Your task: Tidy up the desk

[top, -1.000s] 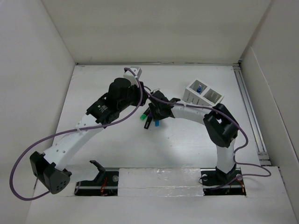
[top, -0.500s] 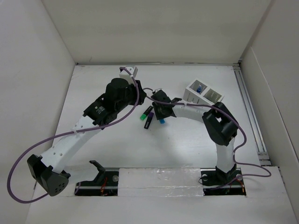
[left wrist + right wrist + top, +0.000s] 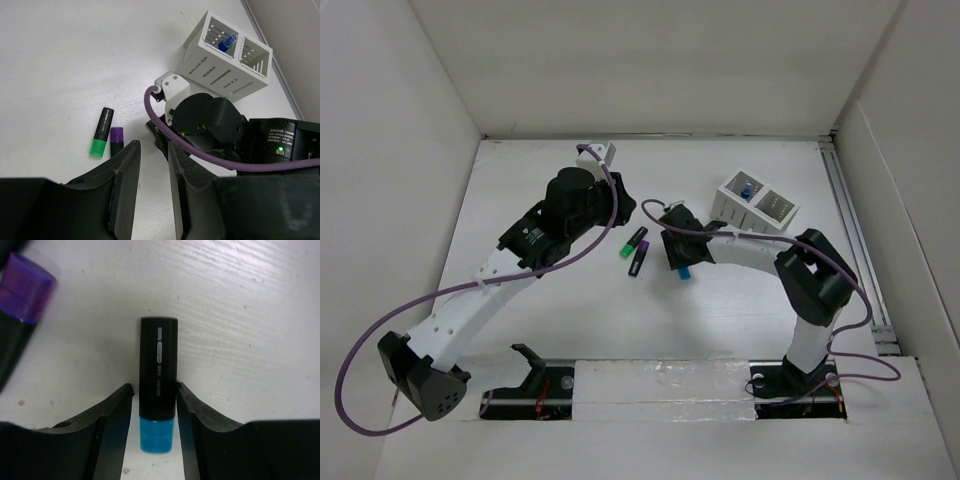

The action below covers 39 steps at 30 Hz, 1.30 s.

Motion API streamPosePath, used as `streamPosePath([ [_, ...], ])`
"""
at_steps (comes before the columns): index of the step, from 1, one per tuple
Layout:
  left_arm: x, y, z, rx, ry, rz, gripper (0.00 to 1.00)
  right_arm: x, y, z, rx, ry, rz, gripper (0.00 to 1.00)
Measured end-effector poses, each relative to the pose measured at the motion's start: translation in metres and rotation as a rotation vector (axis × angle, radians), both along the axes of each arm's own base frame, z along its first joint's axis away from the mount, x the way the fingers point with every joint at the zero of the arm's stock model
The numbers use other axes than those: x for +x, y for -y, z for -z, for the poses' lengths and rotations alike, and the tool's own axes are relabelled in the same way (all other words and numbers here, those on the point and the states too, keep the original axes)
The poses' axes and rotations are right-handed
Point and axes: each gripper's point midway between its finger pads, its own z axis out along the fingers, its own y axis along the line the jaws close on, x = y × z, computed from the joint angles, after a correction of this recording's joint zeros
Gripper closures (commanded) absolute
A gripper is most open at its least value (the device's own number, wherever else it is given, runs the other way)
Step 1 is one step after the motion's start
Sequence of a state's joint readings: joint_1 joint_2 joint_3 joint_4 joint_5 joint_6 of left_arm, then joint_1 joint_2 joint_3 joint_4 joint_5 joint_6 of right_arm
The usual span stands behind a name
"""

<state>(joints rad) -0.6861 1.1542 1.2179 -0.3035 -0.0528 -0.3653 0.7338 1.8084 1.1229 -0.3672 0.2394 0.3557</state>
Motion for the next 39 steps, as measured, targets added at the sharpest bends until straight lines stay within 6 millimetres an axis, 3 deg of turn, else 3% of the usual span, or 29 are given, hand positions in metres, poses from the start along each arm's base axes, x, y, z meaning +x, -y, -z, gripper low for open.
streamPosePath([
  [6, -0.003, -0.001, -0.003, -0.005, 0.005, 0.004, 0.74, 0.017, -0.011, 0.001, 0.020, 0.014, 0.019, 0.48],
  [13, -0.014, -0.012, -0.024, -0.037, 0.054, -0.001, 0.74, 0.021, -0.014, 0.001, 0.024, 0.018, 0.028, 0.48],
  [15, -0.016, -0.014, -0.028, -0.042, 0.066, -0.001, 0.74, 0.025, -0.017, 0.001, 0.028, 0.023, 0.035, 0.54],
  [16, -0.016, -0.015, -0.029, -0.041, 0.068, -0.001, 0.74, 0.027, -0.019, 0.002, 0.029, 0.024, 0.038, 0.75],
  [17, -0.016, -0.015, -0.029, -0.039, 0.070, 0.000, 0.74, 0.030, -0.021, 0.001, 0.033, 0.028, 0.041, 0.84],
  [19, -0.016, -0.015, -0.028, -0.034, 0.069, 0.002, 0.74, 0.035, -0.027, 0.000, 0.051, 0.040, 0.048, 0.94],
  [27, -0.016, -0.016, -0.026, -0.007, 0.078, 0.012, 0.74, 0.033, -0.026, -0.007, 0.064, 0.042, 0.067, 0.96],
  [30, -0.013, -0.014, -0.021, 0.009, 0.071, 0.016, 0.74, 0.033, -0.024, -0.032, 0.090, 0.079, 0.070, 0.96],
  [34, -0.007, -0.008, -0.011, 0.028, 0.056, 0.023, 0.74, 0.045, -0.013, -0.097, 0.176, 0.199, 0.097, 0.96],
  [35, -0.005, -0.006, -0.009, 0.031, 0.052, 0.026, 0.74, 0.051, -0.005, -0.115, 0.196, 0.235, 0.112, 0.96],
  [36, -0.004, -0.005, -0.007, 0.034, 0.049, 0.028, 0.74, 0.067, 0.021, -0.148, 0.225, 0.309, 0.170, 0.96],
  [37, -0.003, -0.003, -0.005, 0.037, 0.045, 0.032, 0.74, 0.068, 0.023, -0.150, 0.225, 0.313, 0.174, 0.96],
  [39, 0.000, 0.001, 0.000, 0.042, 0.033, 0.043, 0.74, 0.085, 0.057, -0.173, 0.230, 0.375, 0.249, 0.96],
])
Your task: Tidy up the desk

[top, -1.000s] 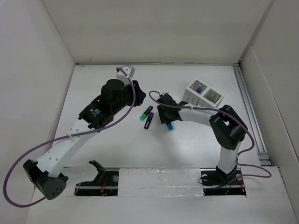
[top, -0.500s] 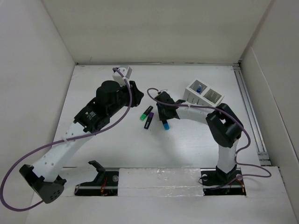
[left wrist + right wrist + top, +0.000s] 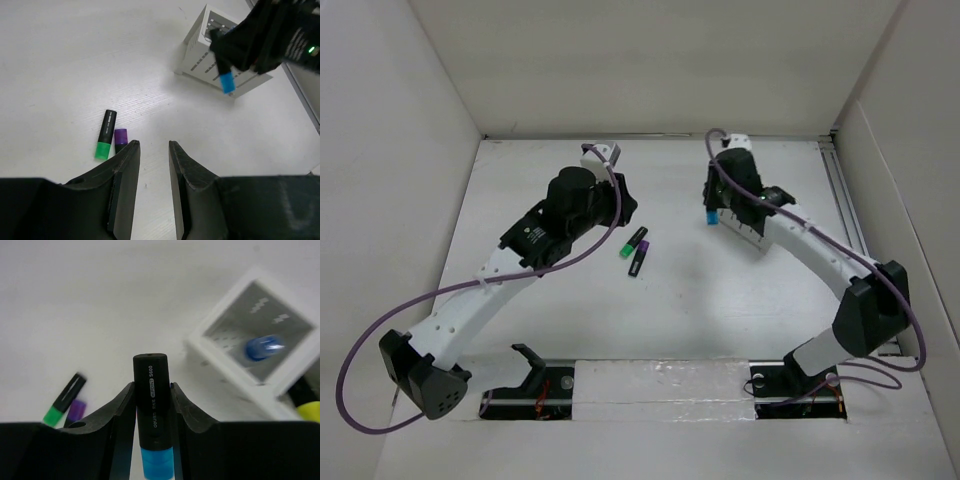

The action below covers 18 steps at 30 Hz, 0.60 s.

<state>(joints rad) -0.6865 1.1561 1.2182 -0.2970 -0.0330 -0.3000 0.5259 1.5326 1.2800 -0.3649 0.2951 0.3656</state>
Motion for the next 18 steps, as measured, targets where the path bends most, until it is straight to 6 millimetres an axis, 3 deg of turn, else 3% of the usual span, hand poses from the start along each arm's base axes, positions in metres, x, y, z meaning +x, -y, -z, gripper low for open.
streamPosePath([
  [4, 0.005, 0.006, 0.008, 0.007, -0.015, 0.009, 0.74, 0.023, 0.072, -0.020, -0.002, 0.047, 0.162, 0.97],
  [7, 0.008, 0.009, 0.007, 0.007, -0.017, 0.013, 0.74, 0.031, 0.108, -0.023, -0.009, 0.056, 0.241, 0.97],
  [18, 0.010, 0.017, -0.006, -0.029, -0.009, 0.026, 0.74, 0.047, 0.174, -0.021, -0.030, 0.069, 0.366, 0.97],
])
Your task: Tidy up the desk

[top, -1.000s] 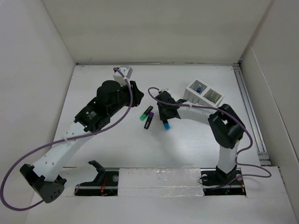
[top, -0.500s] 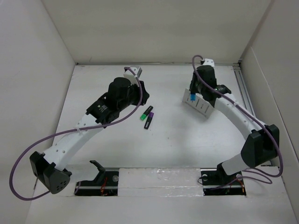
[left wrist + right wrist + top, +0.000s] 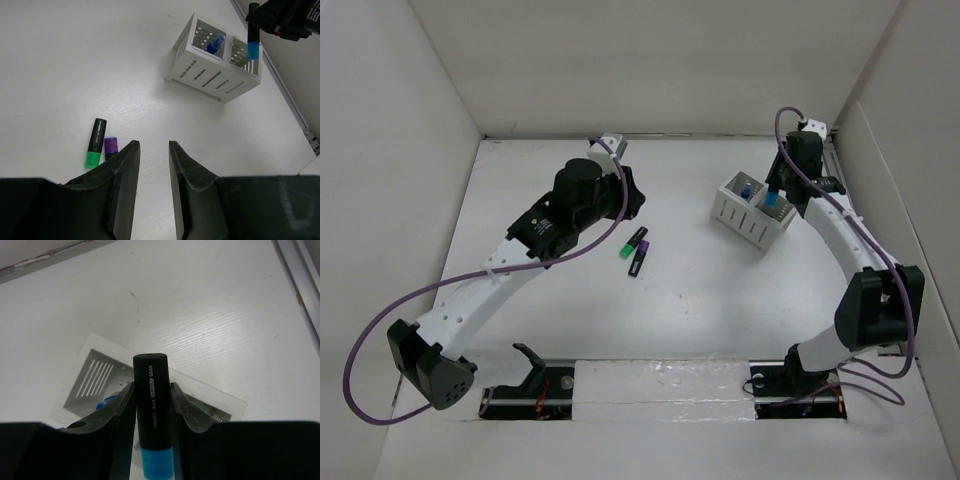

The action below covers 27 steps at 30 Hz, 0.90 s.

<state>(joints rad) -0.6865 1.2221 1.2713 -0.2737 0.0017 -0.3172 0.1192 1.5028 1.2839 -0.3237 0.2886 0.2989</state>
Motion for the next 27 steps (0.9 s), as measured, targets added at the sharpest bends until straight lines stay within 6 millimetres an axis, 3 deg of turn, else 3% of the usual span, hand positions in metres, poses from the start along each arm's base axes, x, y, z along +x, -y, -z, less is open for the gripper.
streamPosePath([
  [6, 0.001, 0.001, -0.007, -0.018, -0.002, -0.006, 0.74, 0.011, 0.026, 0.023, -0.002, -0.040, 0.056, 0.96],
  [14, 0.000, -0.003, -0.006, -0.040, -0.030, -0.047, 0.74, 0.021, 0.038, 0.047, -0.007, -0.064, 0.088, 0.96],
  [27, -0.007, -0.016, -0.013, -0.055, -0.035, -0.097, 0.73, 0.029, 0.048, 0.047, 0.015, 0.005, 0.184, 0.91],
])
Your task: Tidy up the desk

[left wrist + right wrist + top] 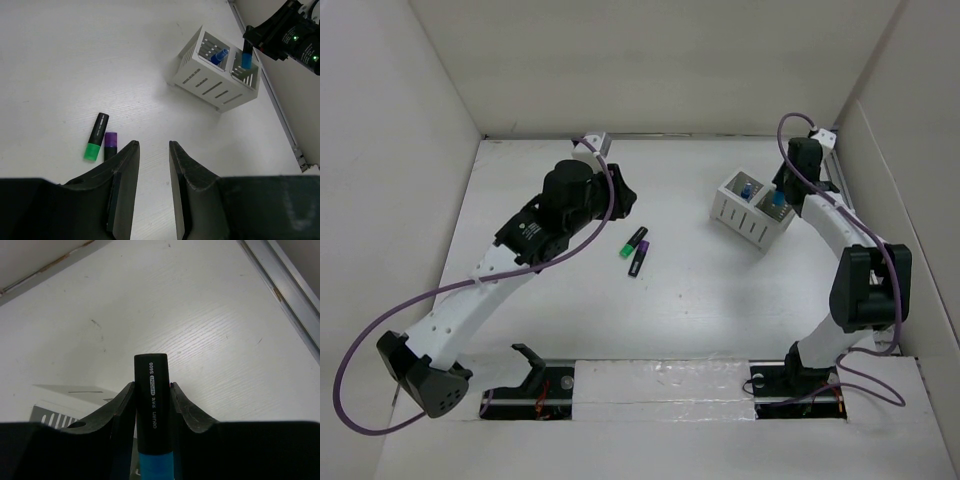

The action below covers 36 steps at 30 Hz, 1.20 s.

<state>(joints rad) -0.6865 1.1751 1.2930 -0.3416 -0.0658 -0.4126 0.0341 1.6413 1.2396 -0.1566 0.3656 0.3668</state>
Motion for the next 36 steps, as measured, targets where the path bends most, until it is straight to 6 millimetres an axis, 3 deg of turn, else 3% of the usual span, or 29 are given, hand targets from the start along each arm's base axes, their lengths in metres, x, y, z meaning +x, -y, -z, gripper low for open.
streamPosePath([
  [11, 0.000, 0.000, 0.000, 0.010, 0.010, 0.011, 0.73, -0.028, -0.004, 0.001, -0.029, 0.002, 0.050, 0.86],
  [21, -0.001, 0.000, 0.001, 0.030, 0.029, 0.030, 0.73, -0.053, -0.020, -0.023, -0.035, 0.052, 0.047, 0.67],
  [27, -0.006, -0.002, 0.002, 0.036, 0.037, 0.047, 0.73, -0.063, -0.038, -0.030, -0.029, 0.059, 0.020, 0.66],
  [36, -0.012, -0.004, -0.002, 0.045, 0.060, 0.075, 0.73, -0.071, -0.050, -0.020, -0.045, 0.027, 0.011, 0.72],
])
